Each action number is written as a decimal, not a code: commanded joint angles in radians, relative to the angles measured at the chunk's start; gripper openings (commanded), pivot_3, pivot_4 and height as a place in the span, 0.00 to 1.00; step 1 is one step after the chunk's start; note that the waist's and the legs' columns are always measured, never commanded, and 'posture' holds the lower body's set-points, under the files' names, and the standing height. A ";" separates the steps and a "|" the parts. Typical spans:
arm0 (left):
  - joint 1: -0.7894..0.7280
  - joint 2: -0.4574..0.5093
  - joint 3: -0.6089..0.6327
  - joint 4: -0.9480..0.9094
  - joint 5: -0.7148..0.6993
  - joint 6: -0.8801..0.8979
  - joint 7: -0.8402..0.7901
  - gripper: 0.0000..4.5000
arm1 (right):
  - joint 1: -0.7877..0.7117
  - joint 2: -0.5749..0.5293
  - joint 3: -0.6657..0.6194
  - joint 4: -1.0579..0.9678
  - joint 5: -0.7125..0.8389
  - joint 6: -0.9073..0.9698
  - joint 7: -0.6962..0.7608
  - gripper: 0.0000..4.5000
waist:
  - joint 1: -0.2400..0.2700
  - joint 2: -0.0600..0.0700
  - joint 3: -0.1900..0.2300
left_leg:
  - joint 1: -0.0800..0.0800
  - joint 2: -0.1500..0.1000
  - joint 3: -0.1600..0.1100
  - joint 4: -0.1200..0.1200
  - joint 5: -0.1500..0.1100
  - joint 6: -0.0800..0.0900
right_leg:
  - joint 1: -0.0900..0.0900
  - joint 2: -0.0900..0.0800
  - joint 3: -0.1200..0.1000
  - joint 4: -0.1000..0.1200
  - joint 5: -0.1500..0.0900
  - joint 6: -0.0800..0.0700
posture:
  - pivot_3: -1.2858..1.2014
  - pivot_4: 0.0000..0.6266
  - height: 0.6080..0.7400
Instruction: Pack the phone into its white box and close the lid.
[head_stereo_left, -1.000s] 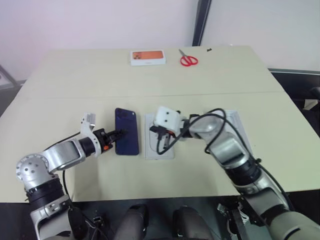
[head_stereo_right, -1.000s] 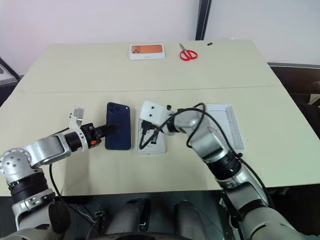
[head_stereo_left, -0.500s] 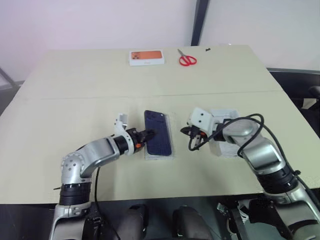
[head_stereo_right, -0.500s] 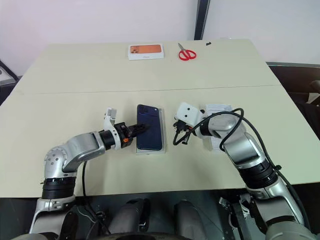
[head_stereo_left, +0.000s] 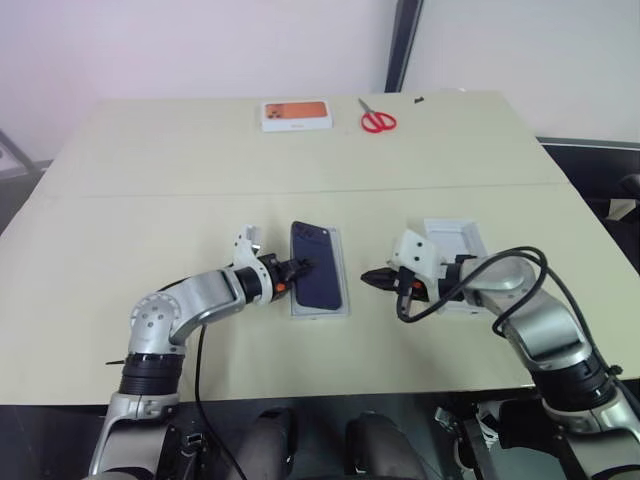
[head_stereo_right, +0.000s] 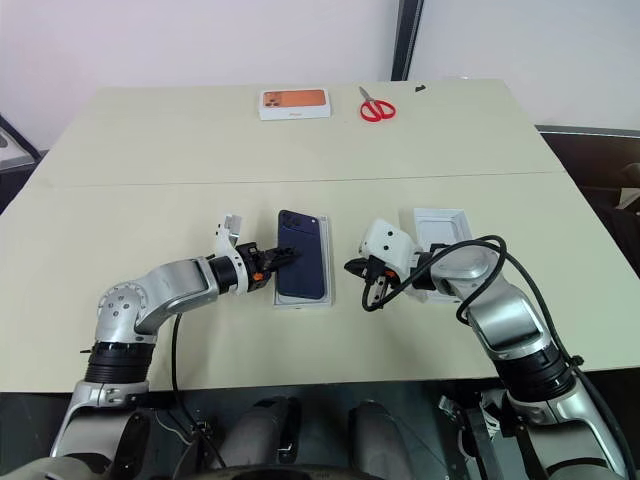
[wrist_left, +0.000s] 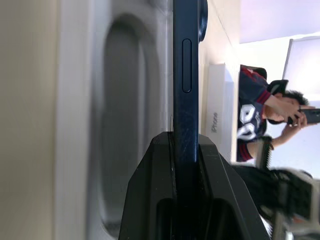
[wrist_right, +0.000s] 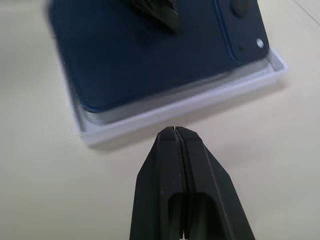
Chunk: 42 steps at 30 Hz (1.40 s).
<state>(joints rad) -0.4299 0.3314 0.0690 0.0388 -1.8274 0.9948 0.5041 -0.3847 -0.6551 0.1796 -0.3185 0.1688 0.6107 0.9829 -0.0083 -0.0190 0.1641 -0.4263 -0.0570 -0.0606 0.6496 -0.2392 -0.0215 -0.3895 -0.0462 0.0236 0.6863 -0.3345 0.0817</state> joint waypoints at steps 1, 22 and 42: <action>-0.034 -0.005 0.002 -0.007 0.009 0.013 -0.050 0.00 | 0.003 -0.005 -0.028 -0.045 0.036 -0.020 -0.002 0.00 | 0.000 0.000 0.000 | 0.000 0.000 0.000 0.000 0.000 0.000 | 0.000 0.000 0.000 0.000 0.000 0.000 | 0.52 0.24 1.00; -0.018 0.206 0.014 -0.112 -0.079 0.119 -0.083 0.74 | -0.001 -0.018 -0.020 -0.049 0.055 -0.020 -0.017 0.00 | -0.003 0.000 0.000 | 0.000 0.000 0.000 0.000 0.000 0.000 | 0.000 0.000 0.000 0.000 0.000 0.000 | 0.52 0.24 1.00; 0.093 0.606 -0.290 -0.414 1.014 -0.143 -0.692 0.01 | -0.175 0.037 0.120 0.088 -0.093 0.121 -0.164 0.00 | 0.002 0.002 0.001 | 0.000 0.000 0.001 -0.003 0.000 0.000 | 0.000 0.000 0.001 -0.002 0.000 -0.001 | 0.52 0.24 1.00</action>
<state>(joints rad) -0.3159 0.9453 -0.1935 -0.3538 -0.8897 0.8875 -0.1405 -0.5345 -0.6258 0.2875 -0.2257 0.1013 0.7167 0.8408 -0.0063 -0.0170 0.1650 -0.4262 -0.0568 -0.0594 0.6468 -0.2396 -0.0207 -0.3897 -0.0466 0.0244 0.6839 -0.3347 0.0811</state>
